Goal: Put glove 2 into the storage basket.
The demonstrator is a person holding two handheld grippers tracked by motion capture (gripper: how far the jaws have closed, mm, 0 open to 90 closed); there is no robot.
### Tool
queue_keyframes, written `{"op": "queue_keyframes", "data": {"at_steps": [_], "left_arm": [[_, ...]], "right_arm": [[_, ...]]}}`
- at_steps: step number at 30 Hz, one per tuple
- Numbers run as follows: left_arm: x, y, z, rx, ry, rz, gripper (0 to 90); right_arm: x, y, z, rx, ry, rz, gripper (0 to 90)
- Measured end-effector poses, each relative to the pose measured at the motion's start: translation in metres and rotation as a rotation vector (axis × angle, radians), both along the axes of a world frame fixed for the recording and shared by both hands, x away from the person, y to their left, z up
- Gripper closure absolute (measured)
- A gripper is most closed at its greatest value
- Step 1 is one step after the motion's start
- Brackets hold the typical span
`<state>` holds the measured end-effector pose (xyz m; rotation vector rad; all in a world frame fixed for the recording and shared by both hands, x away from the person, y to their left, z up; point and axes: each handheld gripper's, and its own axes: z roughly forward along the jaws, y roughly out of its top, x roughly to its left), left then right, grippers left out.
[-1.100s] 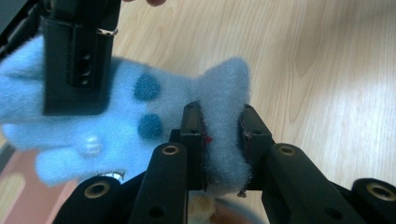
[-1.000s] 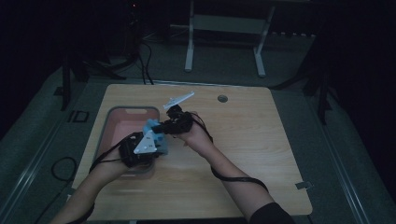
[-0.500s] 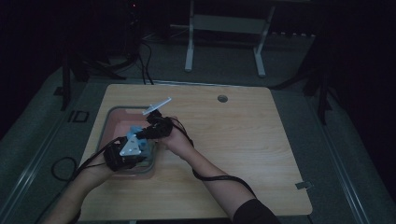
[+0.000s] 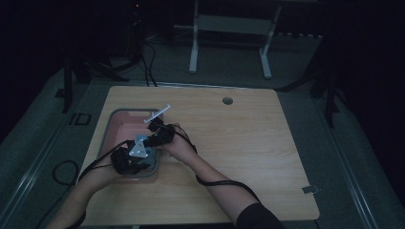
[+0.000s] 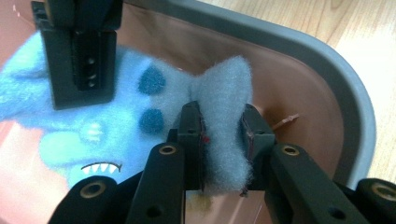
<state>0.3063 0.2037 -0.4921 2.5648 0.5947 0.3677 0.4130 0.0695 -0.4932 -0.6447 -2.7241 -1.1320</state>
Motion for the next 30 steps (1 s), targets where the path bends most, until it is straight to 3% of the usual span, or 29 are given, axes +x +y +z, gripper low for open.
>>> {"op": "queue_keyframes", "data": {"at_steps": [4, 8, 12, 16, 18, 21, 25, 30], "left_arm": [[0.002, 0.0, 0.0, 0.002, 0.017, 0.006, 70.4], [0.002, 0.002, 0.001, -0.013, 0.011, 0.033, 58.4], [0.002, 0.006, 0.005, -0.062, -0.011, 0.102, 36.9], [0.001, 0.008, 0.011, -0.119, 0.007, 0.137, 16.0], [0.0, 0.008, 0.015, -0.122, -0.013, 0.156, 12.4], [0.0, 0.007, 0.022, -0.165, -0.032, 0.173, 5.3], [-0.003, 0.001, 0.031, -0.219, -0.104, 0.185, 2.5], [-0.007, -0.014, 0.038, -0.27, -0.149, 0.171, 2.5]], "right_arm": [[0.002, 0.0, -0.002, -0.006, -0.003, -0.009, 74.3], [0.004, -0.002, 0.0, 0.006, -0.011, -0.019, 56.0], [0.007, -0.008, 0.006, 0.038, -0.026, -0.029, 43.7], [0.008, -0.016, 0.016, 0.081, -0.026, -0.033, 31.3], [0.007, -0.021, 0.022, 0.106, -0.023, -0.013, 25.8], [0.003, -0.03, 0.03, 0.143, -0.028, 0.007, 17.9], [-0.001, -0.042, 0.034, 0.159, -0.034, 0.029, 15.6], [-0.004, -0.061, 0.036, 0.151, -0.07, 0.015, 15.5]]}}
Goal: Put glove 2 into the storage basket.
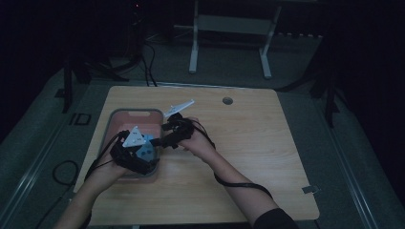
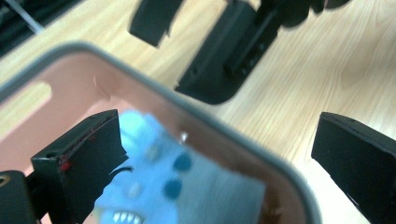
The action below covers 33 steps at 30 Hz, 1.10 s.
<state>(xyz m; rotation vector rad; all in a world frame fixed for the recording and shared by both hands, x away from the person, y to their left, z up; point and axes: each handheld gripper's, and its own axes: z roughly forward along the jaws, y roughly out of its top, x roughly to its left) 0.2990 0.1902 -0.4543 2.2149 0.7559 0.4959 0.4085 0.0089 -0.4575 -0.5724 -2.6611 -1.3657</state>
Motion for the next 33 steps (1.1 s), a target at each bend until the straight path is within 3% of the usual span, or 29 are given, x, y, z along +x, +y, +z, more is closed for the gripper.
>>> {"op": "queue_keyframes", "data": {"at_steps": [3, 7, 21, 33], "left_arm": [[-0.001, -0.009, 0.002, -0.013, -0.013, -0.008, 2.5], [-0.001, -0.022, 0.001, -0.041, -0.001, -0.034, 2.5], [-0.004, -0.071, -0.008, -0.063, 0.02, -0.149, 2.5], [-0.008, -0.108, -0.018, -0.086, 0.032, -0.246, 2.5]], "right_arm": [[-0.001, -0.013, -0.001, -0.008, 0.0, -0.016, 15.6], [-0.003, -0.033, -0.003, -0.011, -0.014, -0.027, 15.6], [-0.019, -0.094, -0.013, -0.039, -0.04, -0.054, 15.4], [-0.032, -0.134, -0.031, -0.056, -0.022, -0.076, 14.8]]}}
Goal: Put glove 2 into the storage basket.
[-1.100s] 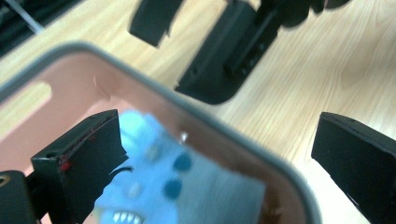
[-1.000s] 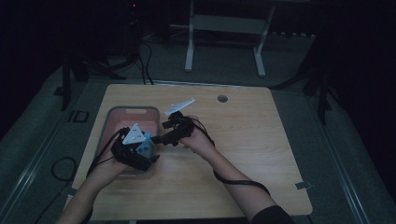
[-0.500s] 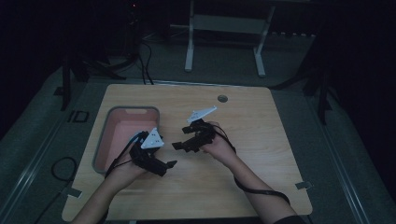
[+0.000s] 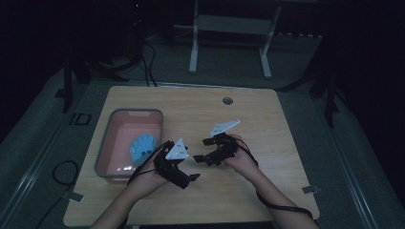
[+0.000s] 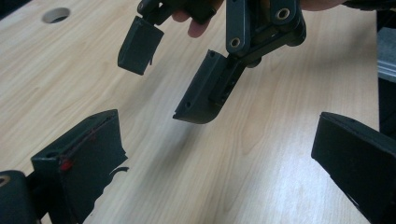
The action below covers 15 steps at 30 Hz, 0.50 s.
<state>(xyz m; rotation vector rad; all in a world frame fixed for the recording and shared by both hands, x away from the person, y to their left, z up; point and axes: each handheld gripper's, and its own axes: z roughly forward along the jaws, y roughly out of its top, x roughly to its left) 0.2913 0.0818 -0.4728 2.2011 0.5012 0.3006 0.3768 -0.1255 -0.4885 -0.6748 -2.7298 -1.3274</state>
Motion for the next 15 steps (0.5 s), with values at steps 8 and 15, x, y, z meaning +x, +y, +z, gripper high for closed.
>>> {"op": "queue_keyframes", "data": {"at_steps": [8, 15], "left_arm": [[0.001, -0.019, -0.015, 0.01, 0.027, -0.062, 2.5], [0.001, -0.029, -0.025, 0.003, 0.022, -0.09, 2.5]], "right_arm": [[-0.007, -0.028, -0.013, -0.01, 0.012, -0.01, 14.5], [-0.01, -0.045, -0.026, -0.02, 0.017, -0.034, 14.3]]}}
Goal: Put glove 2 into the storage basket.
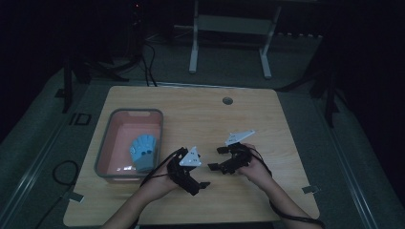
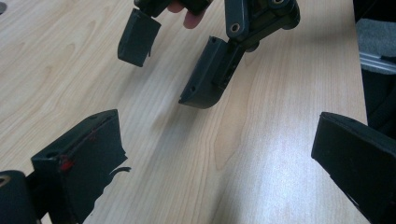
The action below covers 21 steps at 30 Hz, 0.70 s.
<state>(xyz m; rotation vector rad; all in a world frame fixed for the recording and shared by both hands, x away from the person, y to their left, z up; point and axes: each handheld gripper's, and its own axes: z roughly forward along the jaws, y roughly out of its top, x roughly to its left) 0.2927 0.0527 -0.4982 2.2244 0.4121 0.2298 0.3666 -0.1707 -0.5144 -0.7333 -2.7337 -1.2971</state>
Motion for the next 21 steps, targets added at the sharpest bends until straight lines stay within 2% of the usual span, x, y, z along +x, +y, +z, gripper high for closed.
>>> {"op": "queue_keyframes", "data": {"at_steps": [4, 6, 7, 9, 14, 21], "left_arm": [[-0.001, -0.006, -0.011, -0.004, 0.003, -0.025, 2.6], [-0.001, -0.008, -0.016, 0.0, 0.013, -0.033, 2.6], [-0.002, -0.01, -0.018, 0.006, 0.005, -0.036, 2.6], [-0.003, -0.011, -0.023, -0.002, 0.012, -0.038, 2.6], [-0.003, -0.014, -0.032, 0.007, 0.029, -0.048, 2.6], [-0.005, -0.017, -0.043, -0.004, 0.049, -0.057, 2.5]], "right_arm": [[-0.005, -0.011, -0.01, 0.004, 0.006, -0.008, 14.2], [-0.007, -0.015, -0.012, 0.011, -0.001, -0.008, 14.2], [-0.008, -0.017, -0.013, 0.013, -0.003, -0.008, 14.2], [-0.011, -0.022, -0.015, 0.016, -0.018, -0.011, 14.1], [-0.015, -0.034, -0.022, 0.009, -0.018, -0.05, 14.1], [-0.021, -0.047, -0.031, 0.036, -0.013, -0.081, 14.1]]}}
